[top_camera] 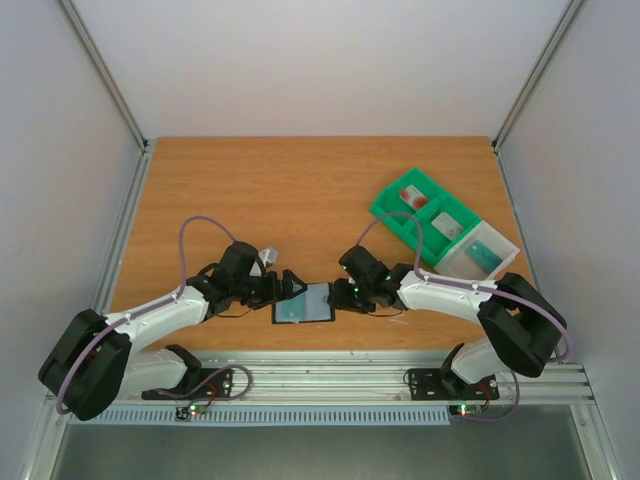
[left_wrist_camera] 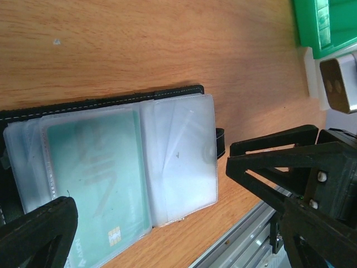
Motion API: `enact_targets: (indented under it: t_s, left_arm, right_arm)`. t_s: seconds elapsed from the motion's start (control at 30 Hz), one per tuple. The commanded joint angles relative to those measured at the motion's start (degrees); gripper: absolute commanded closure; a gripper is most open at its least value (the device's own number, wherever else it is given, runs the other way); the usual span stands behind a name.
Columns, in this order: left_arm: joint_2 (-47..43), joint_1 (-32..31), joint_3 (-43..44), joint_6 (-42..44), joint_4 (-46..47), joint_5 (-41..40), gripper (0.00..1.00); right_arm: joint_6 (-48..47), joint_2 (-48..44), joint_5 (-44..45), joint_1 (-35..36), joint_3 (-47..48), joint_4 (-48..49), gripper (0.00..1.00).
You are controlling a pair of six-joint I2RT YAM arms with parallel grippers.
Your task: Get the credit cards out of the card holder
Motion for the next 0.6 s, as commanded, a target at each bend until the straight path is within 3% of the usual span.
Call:
enact_targets:
  t_s: [0.0,0.57]
  left_arm:
    - [0.4,0.2,-0.8,0.1,3.4,0.4,0.01]
    - [2.4,0.2,-1.9,0.1,3.7,-1.5,0.01]
  right_arm:
    - [0.4,1.9,-0.4,0.8,1.3,1.5,0.56]
    - [0.0,4.3,-0.9,1.0,2.0,2.0,0.56]
